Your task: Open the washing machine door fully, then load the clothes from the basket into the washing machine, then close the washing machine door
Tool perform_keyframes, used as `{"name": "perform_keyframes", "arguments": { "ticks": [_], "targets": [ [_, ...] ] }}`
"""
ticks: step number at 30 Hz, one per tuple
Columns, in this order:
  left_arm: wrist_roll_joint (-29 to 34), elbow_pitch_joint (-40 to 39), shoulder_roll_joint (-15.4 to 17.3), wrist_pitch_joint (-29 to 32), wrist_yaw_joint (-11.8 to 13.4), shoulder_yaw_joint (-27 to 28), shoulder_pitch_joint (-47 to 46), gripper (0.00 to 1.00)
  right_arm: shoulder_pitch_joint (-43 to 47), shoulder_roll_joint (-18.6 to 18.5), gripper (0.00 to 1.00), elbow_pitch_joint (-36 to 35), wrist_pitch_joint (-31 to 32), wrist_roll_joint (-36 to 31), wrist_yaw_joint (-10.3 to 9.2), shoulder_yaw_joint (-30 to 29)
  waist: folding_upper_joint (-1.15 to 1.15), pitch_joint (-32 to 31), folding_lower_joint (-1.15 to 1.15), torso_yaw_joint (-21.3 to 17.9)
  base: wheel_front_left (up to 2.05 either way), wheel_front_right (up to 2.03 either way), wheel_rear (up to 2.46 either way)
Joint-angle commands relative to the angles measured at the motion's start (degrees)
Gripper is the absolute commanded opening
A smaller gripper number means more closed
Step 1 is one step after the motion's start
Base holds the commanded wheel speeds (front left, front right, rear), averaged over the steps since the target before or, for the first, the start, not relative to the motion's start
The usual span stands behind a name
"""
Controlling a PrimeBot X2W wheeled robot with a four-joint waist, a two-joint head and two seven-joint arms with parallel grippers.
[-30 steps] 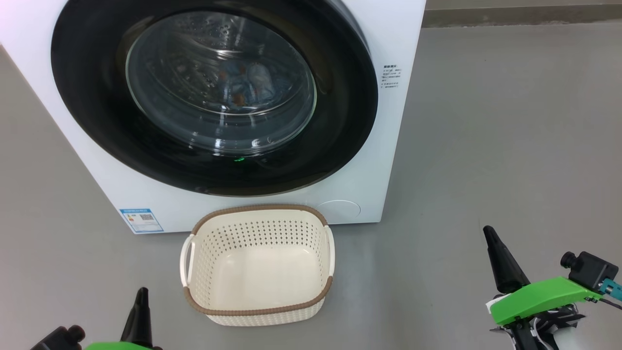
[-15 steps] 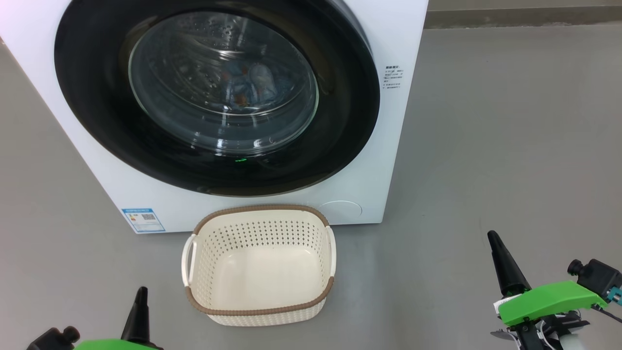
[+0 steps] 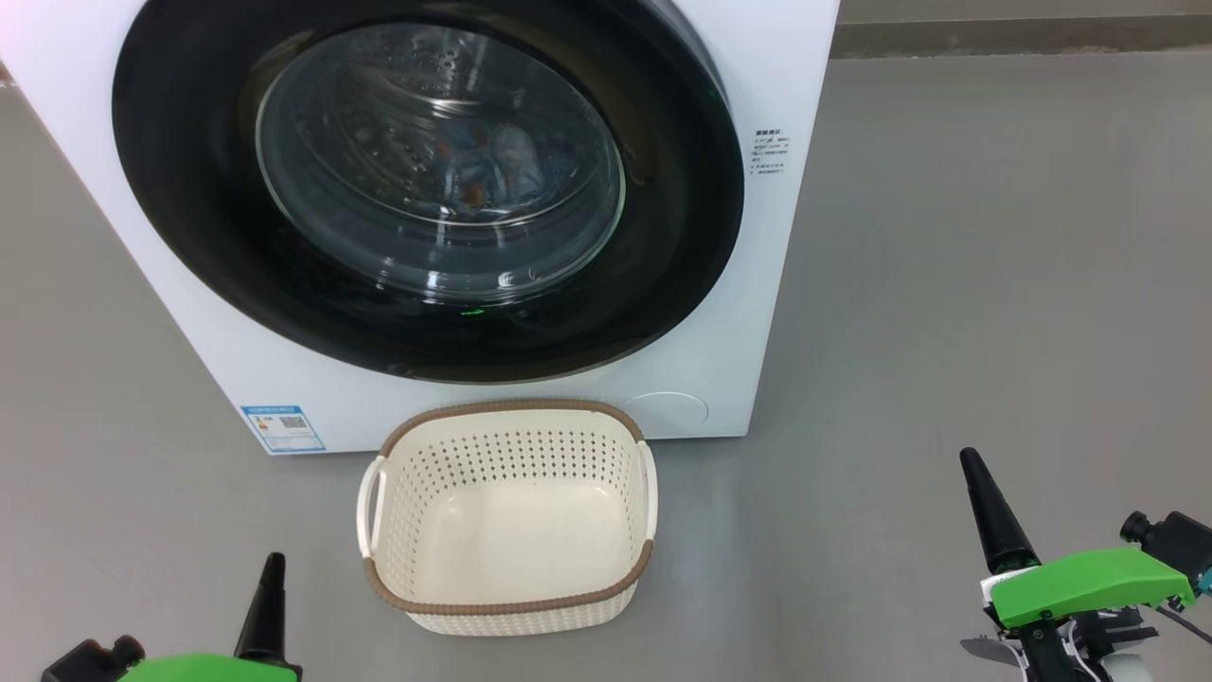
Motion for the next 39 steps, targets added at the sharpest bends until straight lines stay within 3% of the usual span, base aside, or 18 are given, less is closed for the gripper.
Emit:
{"name": "perform_keyframes", "arguments": {
  "ticks": [1,39],
  "targets": [
    [-1.4,-1.4,0.8,0.4,0.0,1.5,-2.5,0.00,-0.4,0.0,0.00,-1.8,0.3,1.3,-0.02,0.3,0.00,0.0,0.00,0.0,0.00,0.00,0.00],
    [-21.5,-1.5,0.9,6.7,-0.1,4.0,-3.8,0.00,1.0,2.8,0.00,-3.3,6.5,20.8,-0.06,-4.2,0.00,-0.4,0.00,0.8,0.00,0.00,0.00]
  ]
}}
